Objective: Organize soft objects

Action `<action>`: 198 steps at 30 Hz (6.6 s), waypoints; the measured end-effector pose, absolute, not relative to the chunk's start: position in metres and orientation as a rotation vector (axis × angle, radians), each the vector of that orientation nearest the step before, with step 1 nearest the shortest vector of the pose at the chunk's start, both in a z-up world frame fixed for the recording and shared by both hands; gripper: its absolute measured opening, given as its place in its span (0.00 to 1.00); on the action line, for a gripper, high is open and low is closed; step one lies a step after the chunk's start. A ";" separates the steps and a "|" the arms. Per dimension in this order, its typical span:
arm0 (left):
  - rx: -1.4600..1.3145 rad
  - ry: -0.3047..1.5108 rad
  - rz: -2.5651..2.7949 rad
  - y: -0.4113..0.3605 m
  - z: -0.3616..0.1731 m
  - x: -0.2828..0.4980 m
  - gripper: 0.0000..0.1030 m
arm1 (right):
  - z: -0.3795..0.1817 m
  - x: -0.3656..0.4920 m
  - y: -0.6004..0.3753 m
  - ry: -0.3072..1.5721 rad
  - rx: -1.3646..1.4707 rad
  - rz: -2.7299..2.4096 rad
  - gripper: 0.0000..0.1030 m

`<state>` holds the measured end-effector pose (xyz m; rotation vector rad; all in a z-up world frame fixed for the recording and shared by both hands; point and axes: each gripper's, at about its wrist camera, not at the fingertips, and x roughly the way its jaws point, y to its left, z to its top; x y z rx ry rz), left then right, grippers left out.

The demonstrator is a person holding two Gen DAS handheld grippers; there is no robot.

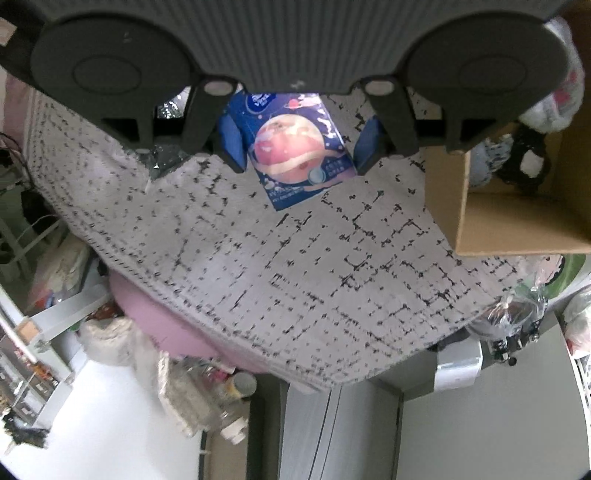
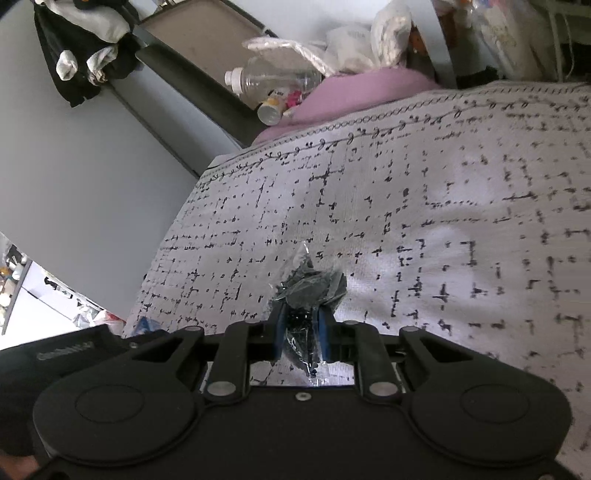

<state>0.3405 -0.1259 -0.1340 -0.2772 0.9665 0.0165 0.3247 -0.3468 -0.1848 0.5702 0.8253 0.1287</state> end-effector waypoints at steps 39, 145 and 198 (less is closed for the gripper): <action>-0.352 0.794 0.010 -0.061 -0.053 0.230 0.60 | -0.083 0.242 -0.283 0.659 0.460 0.206 0.18; -0.157 0.774 0.044 0.032 -0.021 0.151 0.92 | -0.044 0.206 -0.209 0.681 0.273 0.453 0.95; -0.165 0.708 -0.064 -0.014 0.043 0.014 0.96 | 0.006 0.108 -0.249 0.690 0.143 0.543 1.00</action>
